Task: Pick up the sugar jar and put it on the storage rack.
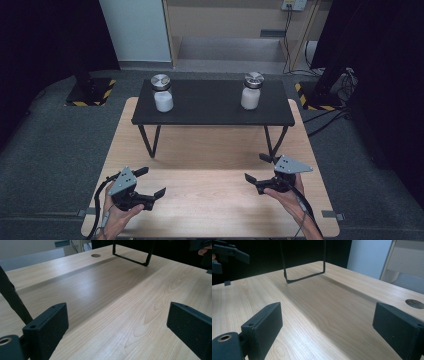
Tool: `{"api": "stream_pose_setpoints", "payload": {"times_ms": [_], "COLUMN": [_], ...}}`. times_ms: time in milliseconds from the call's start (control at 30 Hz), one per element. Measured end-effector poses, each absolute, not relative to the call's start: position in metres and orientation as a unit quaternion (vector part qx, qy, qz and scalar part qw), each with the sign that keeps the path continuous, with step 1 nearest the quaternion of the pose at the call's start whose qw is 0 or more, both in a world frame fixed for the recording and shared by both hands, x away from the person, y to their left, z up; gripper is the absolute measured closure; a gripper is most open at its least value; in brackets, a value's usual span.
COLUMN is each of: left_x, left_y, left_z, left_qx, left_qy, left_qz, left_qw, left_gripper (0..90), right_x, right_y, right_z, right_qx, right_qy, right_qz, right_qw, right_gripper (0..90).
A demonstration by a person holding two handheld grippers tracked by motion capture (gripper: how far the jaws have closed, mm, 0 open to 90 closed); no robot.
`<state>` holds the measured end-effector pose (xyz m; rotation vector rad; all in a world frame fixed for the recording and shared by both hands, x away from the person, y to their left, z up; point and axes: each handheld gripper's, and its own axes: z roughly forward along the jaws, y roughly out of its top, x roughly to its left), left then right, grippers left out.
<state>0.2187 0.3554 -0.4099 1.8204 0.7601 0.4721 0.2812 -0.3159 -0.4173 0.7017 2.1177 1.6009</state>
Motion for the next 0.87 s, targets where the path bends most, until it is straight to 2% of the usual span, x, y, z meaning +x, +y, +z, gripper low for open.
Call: {"api": "stream_pose_setpoints", "payload": {"times_ms": [867], "left_x": [0.2194], "left_y": [0.3555], "left_z": [-0.4096], "left_qx": [0.762], "left_qy": [0.317], "left_qz": [0.198], "left_qw": [0.529], "left_gripper": [2.8], "right_x": [0.2785], "right_y": [-0.3161], "right_z": [-0.4185], "right_qx": [0.249], "right_qy": [0.752], "right_qz": [0.578], "right_qw": [0.198], "right_gripper": [9.6]}}
